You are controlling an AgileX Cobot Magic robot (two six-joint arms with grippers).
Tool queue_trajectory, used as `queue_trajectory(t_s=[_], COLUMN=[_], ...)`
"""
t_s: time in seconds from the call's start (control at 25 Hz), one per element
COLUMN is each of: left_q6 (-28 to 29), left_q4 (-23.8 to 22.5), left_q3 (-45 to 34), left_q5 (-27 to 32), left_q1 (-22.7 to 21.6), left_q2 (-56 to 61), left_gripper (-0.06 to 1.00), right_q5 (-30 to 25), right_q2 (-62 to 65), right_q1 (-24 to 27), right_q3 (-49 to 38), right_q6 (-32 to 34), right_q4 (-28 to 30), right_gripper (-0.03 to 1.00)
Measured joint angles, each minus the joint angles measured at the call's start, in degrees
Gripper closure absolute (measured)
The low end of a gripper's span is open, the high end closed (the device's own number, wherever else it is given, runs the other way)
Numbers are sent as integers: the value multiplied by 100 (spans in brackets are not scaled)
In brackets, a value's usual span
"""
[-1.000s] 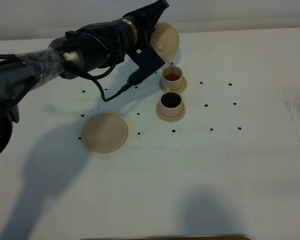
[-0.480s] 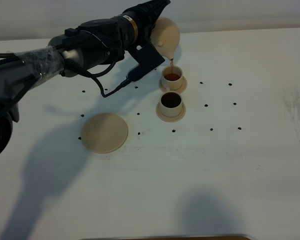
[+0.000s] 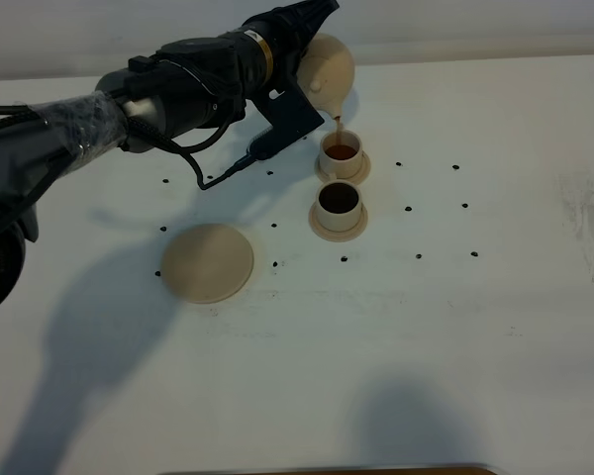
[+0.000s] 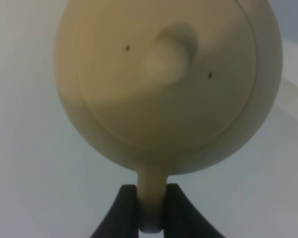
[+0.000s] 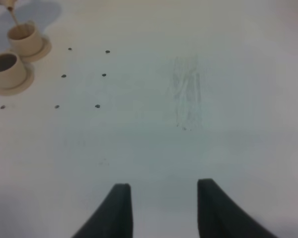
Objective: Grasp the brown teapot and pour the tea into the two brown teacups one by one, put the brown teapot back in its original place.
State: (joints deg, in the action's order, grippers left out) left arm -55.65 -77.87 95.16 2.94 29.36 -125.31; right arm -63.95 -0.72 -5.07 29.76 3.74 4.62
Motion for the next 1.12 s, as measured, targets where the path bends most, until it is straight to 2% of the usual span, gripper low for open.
queue_trajectory(t_s=[1.12], left_q6=[-20], left_q4=[-293], left_q3=[0], left_q5=[0], left_q1=[0], left_q2=[0], left_gripper=[78], right_q5=[0], right_q2=[0], right_q1=[0], right_q3=[0], right_q6=[0], right_q4=[0], right_gripper=[66])
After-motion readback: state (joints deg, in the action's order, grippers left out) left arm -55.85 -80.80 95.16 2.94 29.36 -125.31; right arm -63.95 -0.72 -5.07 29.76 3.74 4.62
